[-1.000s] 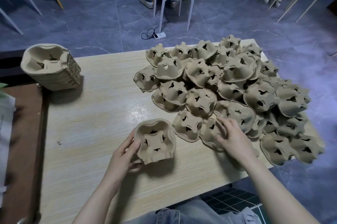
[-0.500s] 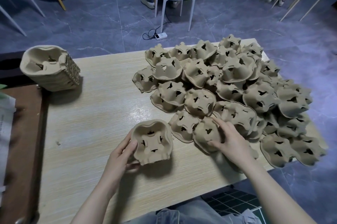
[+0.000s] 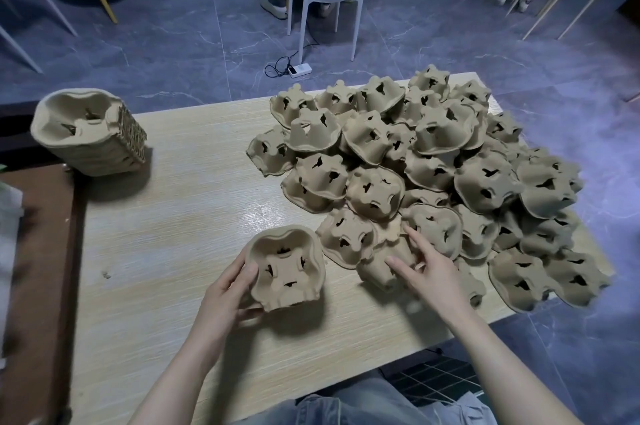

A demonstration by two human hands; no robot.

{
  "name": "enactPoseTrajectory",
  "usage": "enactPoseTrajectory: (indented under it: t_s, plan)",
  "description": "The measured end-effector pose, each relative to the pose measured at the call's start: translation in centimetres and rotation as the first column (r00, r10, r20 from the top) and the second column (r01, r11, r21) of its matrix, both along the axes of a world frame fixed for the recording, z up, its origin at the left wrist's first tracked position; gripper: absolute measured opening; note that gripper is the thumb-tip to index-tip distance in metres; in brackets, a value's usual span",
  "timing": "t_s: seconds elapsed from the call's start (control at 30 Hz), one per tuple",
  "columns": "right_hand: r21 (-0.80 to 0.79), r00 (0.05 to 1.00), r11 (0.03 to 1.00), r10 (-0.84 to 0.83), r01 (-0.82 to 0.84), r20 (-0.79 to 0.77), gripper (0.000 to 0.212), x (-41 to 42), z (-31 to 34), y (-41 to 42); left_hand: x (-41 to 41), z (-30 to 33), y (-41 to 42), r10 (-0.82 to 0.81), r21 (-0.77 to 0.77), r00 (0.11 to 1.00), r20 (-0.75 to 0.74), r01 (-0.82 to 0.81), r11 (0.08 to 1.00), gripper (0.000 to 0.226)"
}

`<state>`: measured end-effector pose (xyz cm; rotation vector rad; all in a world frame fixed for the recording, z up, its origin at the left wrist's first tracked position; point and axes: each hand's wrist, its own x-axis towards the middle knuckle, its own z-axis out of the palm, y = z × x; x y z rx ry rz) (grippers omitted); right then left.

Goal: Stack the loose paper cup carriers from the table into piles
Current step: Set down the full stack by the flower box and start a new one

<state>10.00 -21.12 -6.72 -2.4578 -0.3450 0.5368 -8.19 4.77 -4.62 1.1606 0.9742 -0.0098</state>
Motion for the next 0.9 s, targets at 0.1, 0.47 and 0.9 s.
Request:
enactPoseTrajectory:
  t_s: [0.1,0.47,0.9]
  plan:
    - [0.000,0.999,1.000,-0.012,0.012,0.052,0.067,0.1,0.6,0.3,0.0,-0.1,0.0,0.003,0.002,1.000,0.001,-0.003,1.000,0.041]
    - [0.096,0.998,0.995,-0.016,0.009,0.067,0.025,0.2,2.9,0.8,-0.2,-0.6,0.2,-0.001,0.000,1.000,0.019,0.001,1.000,0.042]
    - [0.592,0.997,0.806,-0.045,-0.001,0.063,0.025,-5.6,7.4,6.4,0.1,-0.4,-0.3,-0.104,0.161,0.990,0.092,0.089,0.983,0.048]
